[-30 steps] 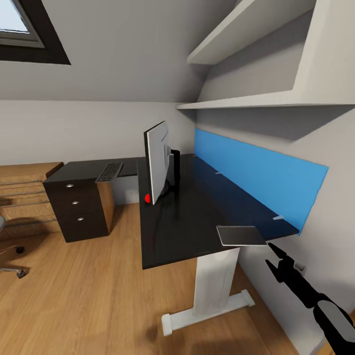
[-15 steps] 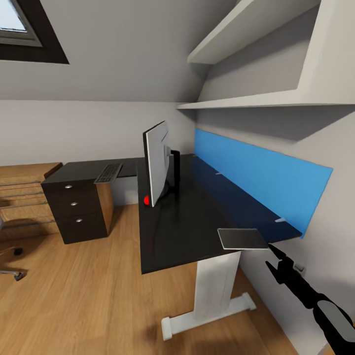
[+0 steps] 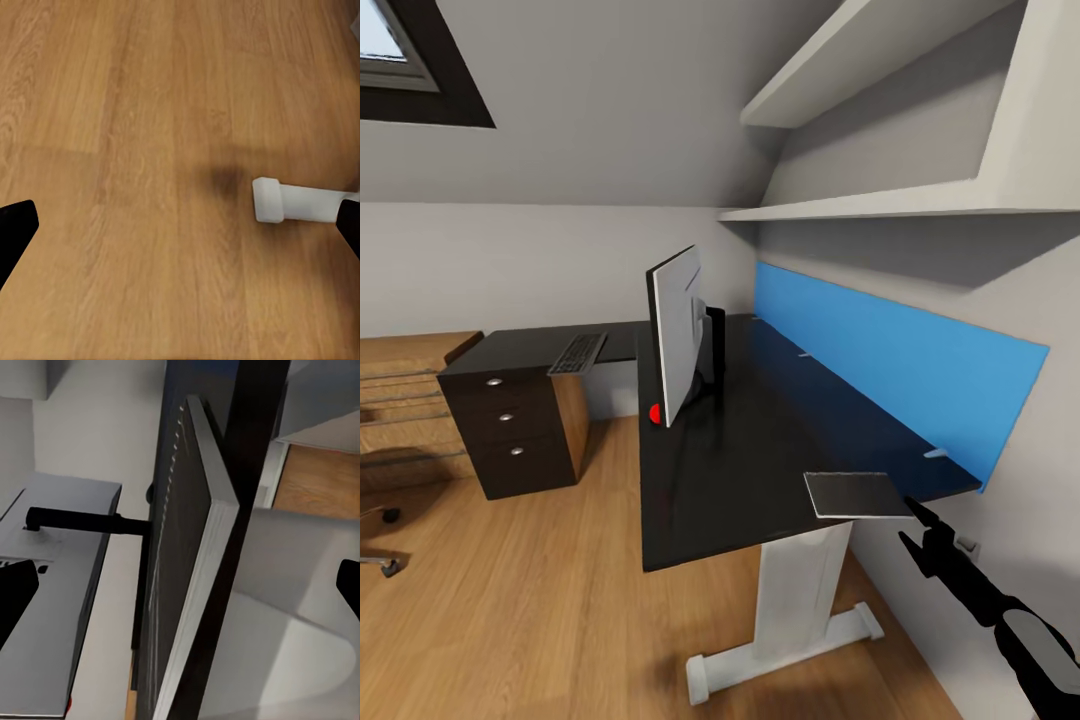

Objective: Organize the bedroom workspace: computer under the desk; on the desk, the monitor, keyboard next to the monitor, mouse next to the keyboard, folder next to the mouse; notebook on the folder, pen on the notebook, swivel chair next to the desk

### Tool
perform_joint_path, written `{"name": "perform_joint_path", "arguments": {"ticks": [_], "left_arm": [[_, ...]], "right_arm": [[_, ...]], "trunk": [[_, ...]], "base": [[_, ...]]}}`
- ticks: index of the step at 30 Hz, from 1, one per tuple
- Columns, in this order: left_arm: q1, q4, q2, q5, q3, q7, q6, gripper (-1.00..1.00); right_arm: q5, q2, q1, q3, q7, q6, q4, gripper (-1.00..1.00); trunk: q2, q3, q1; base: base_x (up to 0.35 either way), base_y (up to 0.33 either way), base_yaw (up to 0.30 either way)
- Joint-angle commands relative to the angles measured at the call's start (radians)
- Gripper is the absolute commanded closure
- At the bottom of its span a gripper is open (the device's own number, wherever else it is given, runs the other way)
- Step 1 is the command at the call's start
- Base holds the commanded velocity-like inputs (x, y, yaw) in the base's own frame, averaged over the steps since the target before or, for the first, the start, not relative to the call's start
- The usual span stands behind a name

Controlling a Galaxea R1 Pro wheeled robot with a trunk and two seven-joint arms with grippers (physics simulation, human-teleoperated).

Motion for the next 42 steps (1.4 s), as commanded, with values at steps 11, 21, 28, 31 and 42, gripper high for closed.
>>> {"name": "perform_joint_path", "arguments": {"ticks": [11,21,28,31,42], "left_arm": [[0.000,-0.001,0.001,0.009,-0.005,-0.003,-0.004,-1.00],[0.000,0.000,0.000,0.009,-0.005,-0.003,-0.004,-1.00],[0.000,0.000,0.000,0.009,-0.004,-0.003,-0.004,-1.00],[0.000,0.000,0.000,0.009,-0.004,-0.003,-0.004,-1.00],[0.000,0.000,0.000,0.010,-0.004,-0.003,-0.004,-1.00]], "right_arm": [[-0.008,0.001,-0.001,-0.002,-0.004,0.009,0.001,-1.00],[-0.008,0.001,-0.001,-0.002,-0.004,0.009,0.001,-1.00],[-0.008,0.001,-0.001,-0.002,-0.004,0.009,0.000,-1.00],[-0.008,0.000,-0.001,-0.002,-0.004,0.009,0.000,-1.00],[-0.008,0.000,-0.001,-0.002,-0.004,0.009,0.000,-1.00]], "trunk": [[0.000,-0.001,0.000],[0.000,-0.001,0.000],[0.000,-0.001,0.000],[0.000,-0.001,0.000],[0.000,-0.001,0.000]], "base": [[0.105,0.028,0.000],[0.080,0.010,0.000],[0.003,0.000,0.000],[0.000,0.000,0.000],[-0.019,0.000,0.000]]}}
